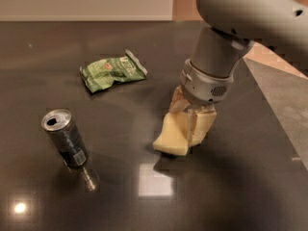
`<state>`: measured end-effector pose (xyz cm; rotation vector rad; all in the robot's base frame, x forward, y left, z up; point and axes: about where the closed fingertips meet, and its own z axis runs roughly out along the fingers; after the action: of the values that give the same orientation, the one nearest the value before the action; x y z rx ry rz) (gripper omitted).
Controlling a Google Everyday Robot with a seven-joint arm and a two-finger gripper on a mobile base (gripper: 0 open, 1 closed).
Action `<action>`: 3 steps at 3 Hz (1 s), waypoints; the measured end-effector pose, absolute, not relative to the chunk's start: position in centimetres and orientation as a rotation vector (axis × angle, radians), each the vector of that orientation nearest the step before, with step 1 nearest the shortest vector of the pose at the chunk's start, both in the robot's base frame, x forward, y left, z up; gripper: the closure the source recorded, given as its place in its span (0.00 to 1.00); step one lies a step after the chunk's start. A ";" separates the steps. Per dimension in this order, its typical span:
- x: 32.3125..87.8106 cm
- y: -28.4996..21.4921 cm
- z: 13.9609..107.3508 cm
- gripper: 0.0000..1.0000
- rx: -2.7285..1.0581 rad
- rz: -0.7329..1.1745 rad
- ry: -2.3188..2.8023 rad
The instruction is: Move sponge near green jalapeno chip bag
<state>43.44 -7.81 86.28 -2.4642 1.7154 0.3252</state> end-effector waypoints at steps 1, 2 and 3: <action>47.2 -5.5 87.6 1.00 -2.389 0.289 1.707; 50.9 -3.2 88.3 1.00 -2.303 0.253 1.699; 55.0 -1.6 88.3 1.00 -2.220 0.237 1.736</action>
Offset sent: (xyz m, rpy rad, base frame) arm 0.1233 0.0725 0.0311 0.1595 -0.1774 -0.1260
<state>55.04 -1.58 88.34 -2.2199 1.7358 0.2366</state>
